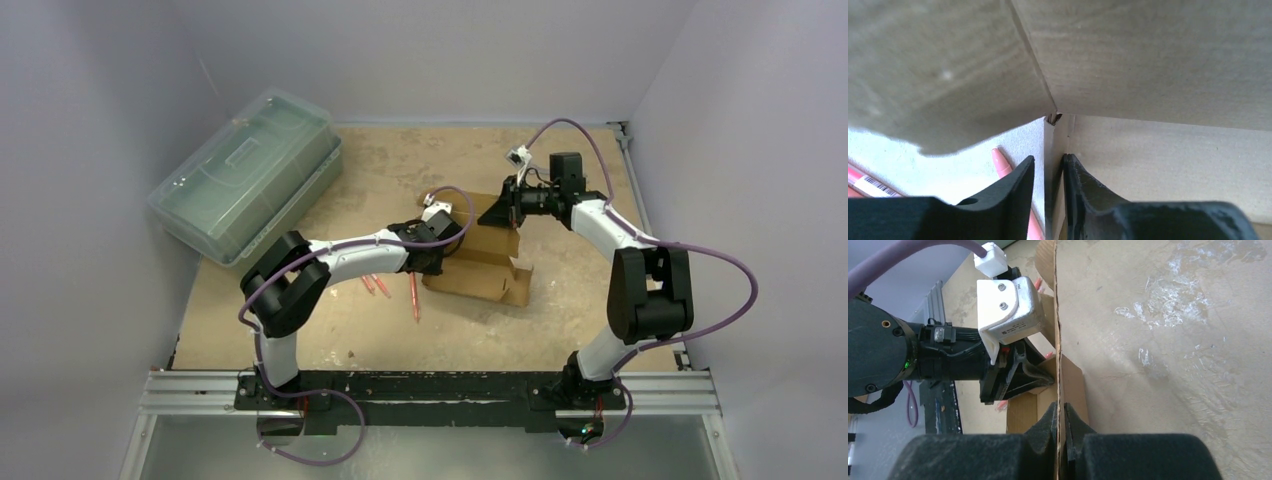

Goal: Fold the paper box
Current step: Fold the paper box at the center of the board.

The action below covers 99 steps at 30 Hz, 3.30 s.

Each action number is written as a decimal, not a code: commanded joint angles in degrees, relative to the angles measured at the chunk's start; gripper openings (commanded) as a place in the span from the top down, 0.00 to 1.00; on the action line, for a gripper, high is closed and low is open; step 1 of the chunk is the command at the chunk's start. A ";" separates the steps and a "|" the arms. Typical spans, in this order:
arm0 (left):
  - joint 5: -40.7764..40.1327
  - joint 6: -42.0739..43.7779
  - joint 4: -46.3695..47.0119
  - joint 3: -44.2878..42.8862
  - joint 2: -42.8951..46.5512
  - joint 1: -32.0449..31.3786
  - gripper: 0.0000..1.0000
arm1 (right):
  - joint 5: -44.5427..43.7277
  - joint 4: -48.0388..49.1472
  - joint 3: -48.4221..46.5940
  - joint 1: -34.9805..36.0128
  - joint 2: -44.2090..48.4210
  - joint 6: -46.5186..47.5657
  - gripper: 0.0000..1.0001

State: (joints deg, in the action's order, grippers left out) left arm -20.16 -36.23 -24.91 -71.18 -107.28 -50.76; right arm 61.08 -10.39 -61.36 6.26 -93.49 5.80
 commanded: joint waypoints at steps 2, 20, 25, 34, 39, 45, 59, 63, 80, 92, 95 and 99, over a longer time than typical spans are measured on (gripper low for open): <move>-0.91 0.21 2.25 -0.38 1.98 0.48 0.66 | 0.80 -2.50 -0.51 -0.11 -0.17 2.29 0.92; 9.15 -0.06 17.37 12.47 15.75 5.09 0.55 | -0.46 -7.83 -3.82 -0.16 -0.52 8.84 0.73; 15.12 -0.51 27.49 20.92 22.45 9.71 0.53 | -1.14 -11.56 -6.60 -0.16 -1.36 13.35 0.61; 16.67 0.77 37.97 29.87 31.23 13.76 0.09 | -2.48 -19.38 -11.71 -0.18 -3.38 23.55 0.45; 26.20 4.18 43.64 30.65 30.97 14.71 0.06 | -1.86 -22.31 -12.93 -0.12 -4.36 26.60 0.51; 38.87 5.41 52.81 33.33 27.82 19.37 0.11 | 0.44 -28.32 -16.31 -0.17 -5.59 32.61 0.79; 49.48 10.88 69.58 34.80 17.11 22.64 0.31 | 4.16 -44.41 -26.06 -0.08 -11.71 47.57 1.00; 50.11 11.17 68.40 31.34 13.34 22.64 0.45 | 4.31 -46.32 -27.68 0.09 -12.32 49.03 1.00; 31.27 16.98 62.56 35.21 23.24 16.84 1.00 | -6.56 -37.55 -30.28 -1.84 -3.62 36.02 0.29; 14.57 15.23 61.58 41.02 29.82 10.34 1.00 | -13.65 -0.47 1.07 -10.35 18.87 7.21 0.01; 14.51 15.34 61.88 41.46 30.26 10.31 1.00 | -10.90 0.19 4.73 -10.83 17.67 7.06 0.04; 14.39 16.25 62.26 41.60 30.90 10.11 1.00 | -15.94 -1.78 6.37 -10.83 15.68 11.87 0.09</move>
State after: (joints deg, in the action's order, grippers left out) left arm -4.10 -20.43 34.59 -29.98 -78.85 -40.27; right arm 47.42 -15.59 -55.83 -4.69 -77.23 17.32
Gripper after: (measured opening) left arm 0.009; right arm 0.938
